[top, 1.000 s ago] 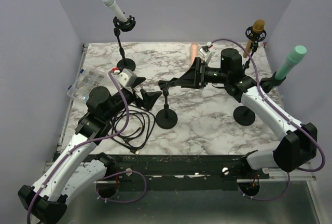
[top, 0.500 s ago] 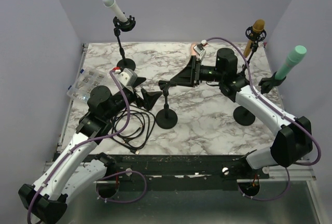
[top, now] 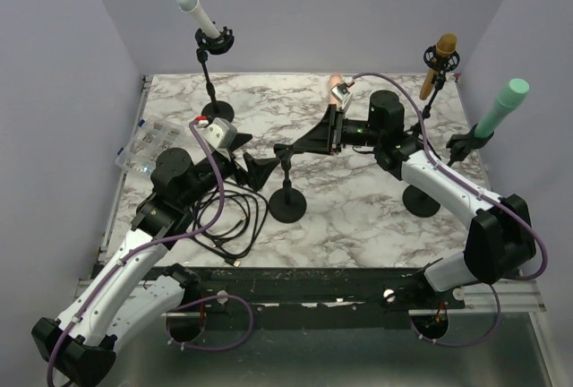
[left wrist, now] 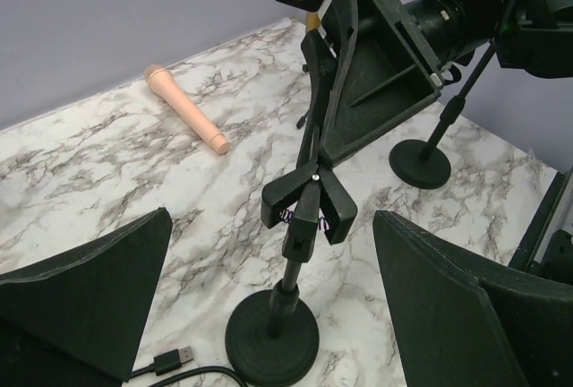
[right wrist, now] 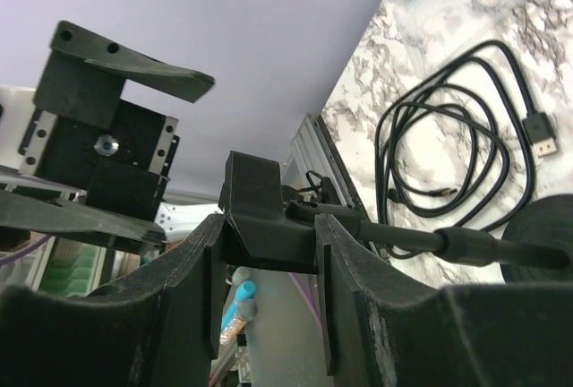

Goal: Remove the microphone from the stand

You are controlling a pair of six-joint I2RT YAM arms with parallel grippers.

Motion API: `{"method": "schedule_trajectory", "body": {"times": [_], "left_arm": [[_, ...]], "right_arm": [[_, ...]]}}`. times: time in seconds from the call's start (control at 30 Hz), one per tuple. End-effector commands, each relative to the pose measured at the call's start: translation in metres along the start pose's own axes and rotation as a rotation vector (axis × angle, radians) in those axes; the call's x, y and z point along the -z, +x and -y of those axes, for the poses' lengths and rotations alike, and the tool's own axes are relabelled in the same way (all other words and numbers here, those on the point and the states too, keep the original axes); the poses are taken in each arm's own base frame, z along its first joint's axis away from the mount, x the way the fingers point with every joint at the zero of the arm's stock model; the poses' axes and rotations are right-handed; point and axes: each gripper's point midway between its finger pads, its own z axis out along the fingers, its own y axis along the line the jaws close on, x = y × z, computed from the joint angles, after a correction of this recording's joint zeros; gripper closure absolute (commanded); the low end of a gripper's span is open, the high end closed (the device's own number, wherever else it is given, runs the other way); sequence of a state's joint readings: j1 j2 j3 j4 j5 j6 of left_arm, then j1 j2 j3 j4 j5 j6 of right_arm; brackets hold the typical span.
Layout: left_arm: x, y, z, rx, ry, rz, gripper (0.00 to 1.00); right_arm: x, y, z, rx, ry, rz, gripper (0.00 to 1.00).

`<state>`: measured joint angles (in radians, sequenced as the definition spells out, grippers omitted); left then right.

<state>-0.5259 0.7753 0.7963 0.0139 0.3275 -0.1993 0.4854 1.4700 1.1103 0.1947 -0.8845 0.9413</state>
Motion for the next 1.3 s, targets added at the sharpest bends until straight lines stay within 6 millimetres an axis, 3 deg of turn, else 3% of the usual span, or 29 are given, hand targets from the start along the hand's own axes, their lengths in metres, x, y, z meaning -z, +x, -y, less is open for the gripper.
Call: {"method": "schedule_trajectory", "body": {"times": [0.0, 0.17, 0.67, 0.8, 1.0, 1.17, 1.27], "left_arm": [[0.002, -0.019, 0.010, -0.012, 0.033, 0.048, 0.01], [0.005, -0.023, 0.011, -0.016, 0.033, 0.059, 0.01], [0.006, -0.024, 0.012, -0.022, 0.033, 0.063, 0.01], [0.004, -0.021, 0.011, -0.020, 0.028, 0.056, 0.01], [0.003, -0.019, 0.012, -0.014, 0.036, 0.054, 0.02], [-0.004, -0.011, 0.010, 0.005, 0.034, 0.023, 0.01], [-0.007, -0.007, 0.007, 0.010, 0.024, 0.010, 0.02]], "right_arm": [[-0.004, 0.027, 0.034, -0.062, 0.055, -0.057, 0.73], [-0.004, 0.040, 0.054, -0.094, 0.096, -0.067, 0.80], [-0.004, 0.089, 0.126, -0.156, 0.263, -0.096, 0.82], [-0.006, 0.094, 0.132, -0.144, 0.281, -0.097, 0.81], [-0.009, 0.089, 0.128, -0.094, 0.296, -0.082, 0.59], [-0.006, 0.073, 0.119, -0.013, 0.336, -0.028, 0.20], [-0.003, 0.063, 0.110, 0.025, 0.345, -0.013, 0.07]]}}
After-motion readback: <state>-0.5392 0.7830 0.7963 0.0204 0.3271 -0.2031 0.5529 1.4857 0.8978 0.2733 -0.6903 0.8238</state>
